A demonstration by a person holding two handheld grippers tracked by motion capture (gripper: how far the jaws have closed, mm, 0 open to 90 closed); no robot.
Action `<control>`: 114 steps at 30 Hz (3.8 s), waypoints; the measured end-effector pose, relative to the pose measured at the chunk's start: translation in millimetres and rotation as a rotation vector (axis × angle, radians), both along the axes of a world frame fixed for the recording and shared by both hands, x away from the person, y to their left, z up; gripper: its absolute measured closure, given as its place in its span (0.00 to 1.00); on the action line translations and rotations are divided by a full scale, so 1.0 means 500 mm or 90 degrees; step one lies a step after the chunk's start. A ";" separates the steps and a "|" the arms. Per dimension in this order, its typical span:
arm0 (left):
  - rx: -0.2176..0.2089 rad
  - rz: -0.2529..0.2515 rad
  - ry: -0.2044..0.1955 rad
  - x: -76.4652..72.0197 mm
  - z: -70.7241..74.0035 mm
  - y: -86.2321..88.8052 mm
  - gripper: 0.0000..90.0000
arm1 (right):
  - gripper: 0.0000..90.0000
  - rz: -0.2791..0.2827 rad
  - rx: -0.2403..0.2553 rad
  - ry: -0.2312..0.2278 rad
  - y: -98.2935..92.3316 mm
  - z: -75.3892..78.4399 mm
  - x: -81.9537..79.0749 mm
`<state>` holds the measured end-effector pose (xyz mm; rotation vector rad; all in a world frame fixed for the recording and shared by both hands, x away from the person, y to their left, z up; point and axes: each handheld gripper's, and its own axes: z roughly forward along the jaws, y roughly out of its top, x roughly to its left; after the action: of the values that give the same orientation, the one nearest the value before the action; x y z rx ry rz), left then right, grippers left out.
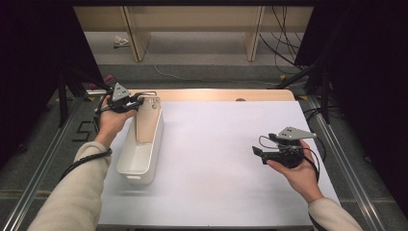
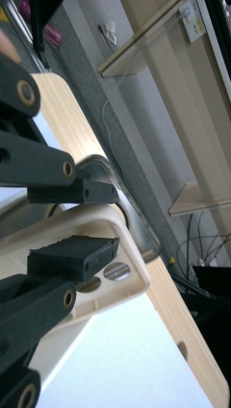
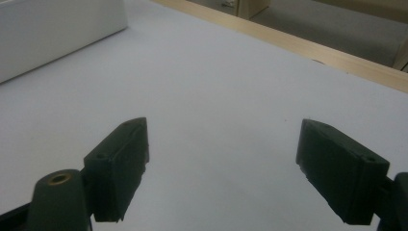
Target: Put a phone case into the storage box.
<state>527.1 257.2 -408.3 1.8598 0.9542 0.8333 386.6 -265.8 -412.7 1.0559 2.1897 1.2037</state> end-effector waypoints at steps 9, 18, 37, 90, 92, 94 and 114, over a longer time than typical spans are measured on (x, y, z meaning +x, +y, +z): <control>0.010 0.032 0.006 -0.004 0.000 0.008 0.67 | 0.22 0.002 0.001 0.000 0.001 0.000 0.000; -0.006 0.037 0.013 -0.009 0.008 0.009 0.57 | 0.22 0.001 0.001 0.000 0.001 0.000 0.000; -0.104 -0.039 0.055 -0.093 0.055 -0.035 0.20 | 0.20 -0.001 0.005 0.000 0.000 0.002 -0.001; -0.106 -0.178 -0.015 -0.327 0.022 -0.141 0.17 | 0.19 0.007 0.013 -0.002 0.001 0.005 -0.007; -0.108 -0.184 -0.016 -0.333 0.035 -0.143 0.16 | 0.19 0.008 0.013 -0.002 0.001 0.004 -0.008; -0.104 -0.189 -0.018 -0.338 0.037 -0.146 0.16 | 0.19 0.007 0.013 -0.001 0.000 0.004 -0.008; -0.075 -0.200 0.004 -0.382 -0.017 -0.130 0.16 | 0.19 0.010 0.024 -0.002 -0.017 0.007 -0.035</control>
<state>336.2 192.3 -416.6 1.8477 0.6746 0.5688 369.2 -274.5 -409.4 1.0533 2.1850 1.2574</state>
